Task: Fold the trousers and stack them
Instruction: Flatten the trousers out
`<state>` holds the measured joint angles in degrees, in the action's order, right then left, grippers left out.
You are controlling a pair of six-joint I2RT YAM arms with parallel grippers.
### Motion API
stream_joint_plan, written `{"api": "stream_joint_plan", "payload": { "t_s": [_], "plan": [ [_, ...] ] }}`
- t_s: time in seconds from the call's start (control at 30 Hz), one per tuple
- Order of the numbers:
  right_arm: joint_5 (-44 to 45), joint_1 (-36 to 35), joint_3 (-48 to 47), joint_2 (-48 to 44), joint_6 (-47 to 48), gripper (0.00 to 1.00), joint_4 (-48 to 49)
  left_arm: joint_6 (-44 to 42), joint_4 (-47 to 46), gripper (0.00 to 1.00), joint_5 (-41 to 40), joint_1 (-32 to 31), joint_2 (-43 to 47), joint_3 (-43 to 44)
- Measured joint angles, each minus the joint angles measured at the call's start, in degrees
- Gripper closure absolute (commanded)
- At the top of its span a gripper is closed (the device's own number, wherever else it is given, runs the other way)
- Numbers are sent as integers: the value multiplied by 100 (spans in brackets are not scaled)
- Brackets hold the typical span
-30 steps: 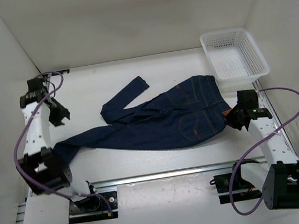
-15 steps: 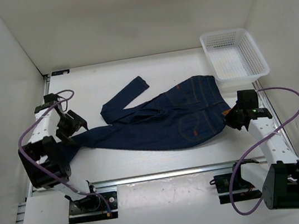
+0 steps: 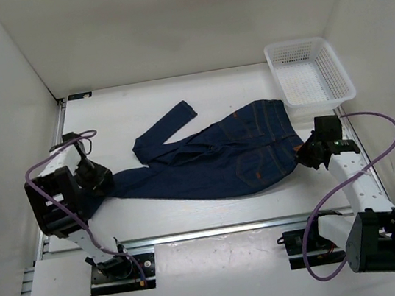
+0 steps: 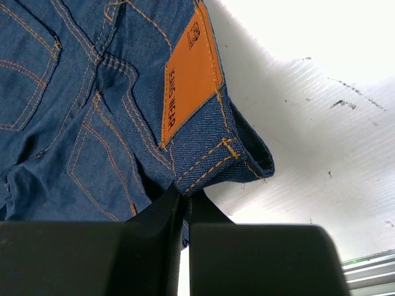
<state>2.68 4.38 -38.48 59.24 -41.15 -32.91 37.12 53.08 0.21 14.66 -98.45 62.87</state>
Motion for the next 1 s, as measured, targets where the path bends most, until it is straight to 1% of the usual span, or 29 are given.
{"api": "stream_joint_plan", "payload": {
  "t_s": [0.07,0.1,0.23,0.3,0.43,0.6,0.7,0.8,0.83,0.87,0.97,1.0],
  "plan": [
    [-26,20,-52,37,28,100,0,2,46,32,-149,28,199,-33],
    [-33,31,-79,44,39,100,2,-9,107,30,-245,44,393,-50],
    [-120,76,-170,46,81,100,7,-70,264,30,-389,155,1338,-57],
    [-144,81,-195,55,87,100,7,-125,302,30,-341,216,1611,-55],
    [-177,83,-197,81,92,100,4,-173,291,32,17,275,1331,-140],
    [-199,87,-199,81,92,100,4,-111,166,32,498,286,949,-723],
    [-203,85,-199,81,94,100,2,-37,170,34,542,286,894,-925],
    [-203,87,-199,81,94,100,4,28,72,44,496,286,863,-929],
    [-203,87,-199,81,96,100,2,46,31,49,476,286,839,-929],
    [-208,87,-199,81,96,100,2,74,2,63,448,286,804,-929],
    [-240,87,-199,81,103,100,2,133,-68,90,343,286,704,-925],
    [-247,87,-199,81,105,100,4,144,-76,90,315,286,704,-916]
  ]
}}
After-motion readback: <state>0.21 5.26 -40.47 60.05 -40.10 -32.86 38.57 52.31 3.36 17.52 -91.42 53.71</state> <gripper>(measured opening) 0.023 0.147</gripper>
